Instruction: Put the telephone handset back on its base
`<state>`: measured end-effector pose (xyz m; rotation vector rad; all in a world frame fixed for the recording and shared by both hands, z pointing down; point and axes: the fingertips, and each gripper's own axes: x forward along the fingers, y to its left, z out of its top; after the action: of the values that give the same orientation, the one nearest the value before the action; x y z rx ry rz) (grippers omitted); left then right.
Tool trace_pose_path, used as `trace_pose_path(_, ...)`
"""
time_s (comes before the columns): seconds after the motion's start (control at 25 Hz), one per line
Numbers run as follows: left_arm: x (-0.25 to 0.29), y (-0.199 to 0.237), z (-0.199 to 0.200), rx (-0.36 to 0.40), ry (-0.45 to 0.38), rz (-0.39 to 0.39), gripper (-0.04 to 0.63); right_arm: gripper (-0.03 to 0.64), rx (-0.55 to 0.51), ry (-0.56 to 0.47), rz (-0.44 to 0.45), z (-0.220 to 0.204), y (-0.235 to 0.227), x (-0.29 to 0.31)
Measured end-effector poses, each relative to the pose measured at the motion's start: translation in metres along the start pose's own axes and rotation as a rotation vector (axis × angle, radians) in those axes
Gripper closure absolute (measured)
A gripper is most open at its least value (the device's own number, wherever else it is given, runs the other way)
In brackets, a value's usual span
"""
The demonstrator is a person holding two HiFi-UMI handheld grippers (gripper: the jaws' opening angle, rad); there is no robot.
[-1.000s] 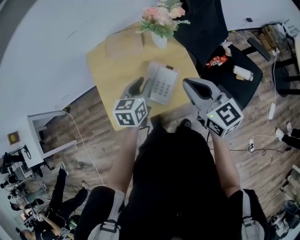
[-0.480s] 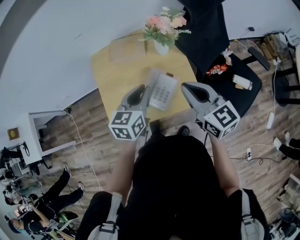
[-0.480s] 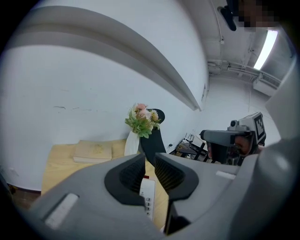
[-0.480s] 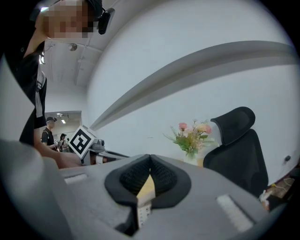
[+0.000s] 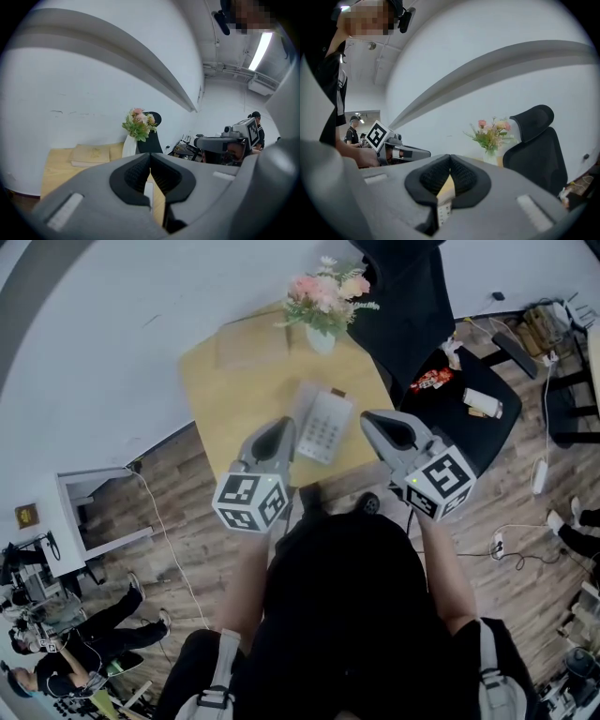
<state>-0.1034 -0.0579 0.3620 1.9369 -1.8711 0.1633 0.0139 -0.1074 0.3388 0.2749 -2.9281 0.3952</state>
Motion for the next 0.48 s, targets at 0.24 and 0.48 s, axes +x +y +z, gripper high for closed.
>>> trace_pose_path(0.24, 0.0003, -0.0005, 0.0026, 0.012, -0.01, -0.033, 0.584, 0.615, -0.032, 0.013, -0.013, -0.0049, 0.0064, 0.004)
trace_pose_path(0.48, -0.0018, 0.001, 0.0054, 0.012, -0.02, -0.046, 0.584, 0.615, -0.034, 0.006, -0.035, -0.0021, 0.0085, 0.0027)
